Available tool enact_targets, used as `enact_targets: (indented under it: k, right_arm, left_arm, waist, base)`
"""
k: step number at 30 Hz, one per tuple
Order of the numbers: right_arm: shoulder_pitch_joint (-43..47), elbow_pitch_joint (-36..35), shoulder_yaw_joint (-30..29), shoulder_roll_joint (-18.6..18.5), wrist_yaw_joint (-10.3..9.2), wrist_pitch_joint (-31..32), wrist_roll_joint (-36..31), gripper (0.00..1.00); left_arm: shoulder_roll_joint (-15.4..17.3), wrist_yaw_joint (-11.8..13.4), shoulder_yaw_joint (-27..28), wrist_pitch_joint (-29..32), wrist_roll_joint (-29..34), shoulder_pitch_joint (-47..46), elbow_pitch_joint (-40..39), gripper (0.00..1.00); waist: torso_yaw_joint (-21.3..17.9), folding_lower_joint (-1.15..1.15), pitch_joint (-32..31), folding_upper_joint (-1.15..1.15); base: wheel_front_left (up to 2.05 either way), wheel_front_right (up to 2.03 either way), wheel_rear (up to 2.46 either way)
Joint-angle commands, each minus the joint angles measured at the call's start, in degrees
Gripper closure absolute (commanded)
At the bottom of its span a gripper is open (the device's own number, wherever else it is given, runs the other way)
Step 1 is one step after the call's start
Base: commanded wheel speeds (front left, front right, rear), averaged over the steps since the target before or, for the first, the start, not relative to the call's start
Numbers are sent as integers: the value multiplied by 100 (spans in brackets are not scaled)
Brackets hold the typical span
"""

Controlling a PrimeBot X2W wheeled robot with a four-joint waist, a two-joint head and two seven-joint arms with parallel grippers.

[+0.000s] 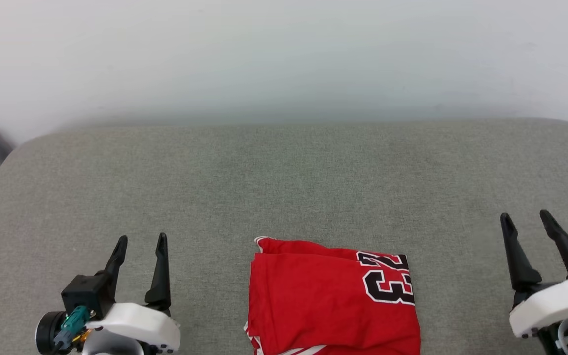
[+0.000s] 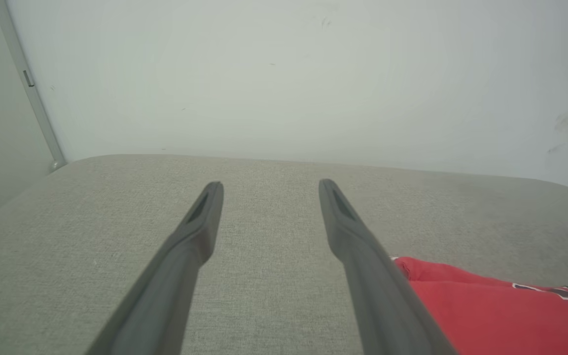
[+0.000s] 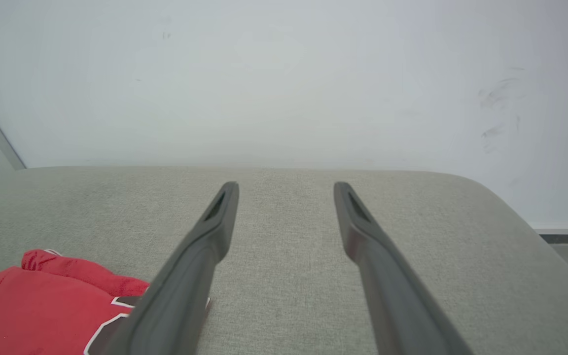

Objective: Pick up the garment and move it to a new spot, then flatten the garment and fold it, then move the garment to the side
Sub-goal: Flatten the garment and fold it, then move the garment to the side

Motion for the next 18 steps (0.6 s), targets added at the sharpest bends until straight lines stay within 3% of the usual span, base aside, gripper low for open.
enact_targets:
  k: [1,8,18]
  right_arm:
    - [197,-139,-14,115,0,-106,-76,0]
    - [730,-485,-60,381,-1,-103,-209,0]
    - [865,-649,-24,473,-1,49,-225,0]
  left_arm:
    - [68,53,35,-4,2,127,2,0]
    - [113,45,-23,22,-13,293,-22,0]
    - [129,49,-107,47,11,292,22,0]
  waist:
    - [3,0,-78,0]
    - [55,0,-211,0]
    - [18,0,-239,0]
  base:
    - [0,0,0]
    - [0,0,0]
    - [0,0,0]
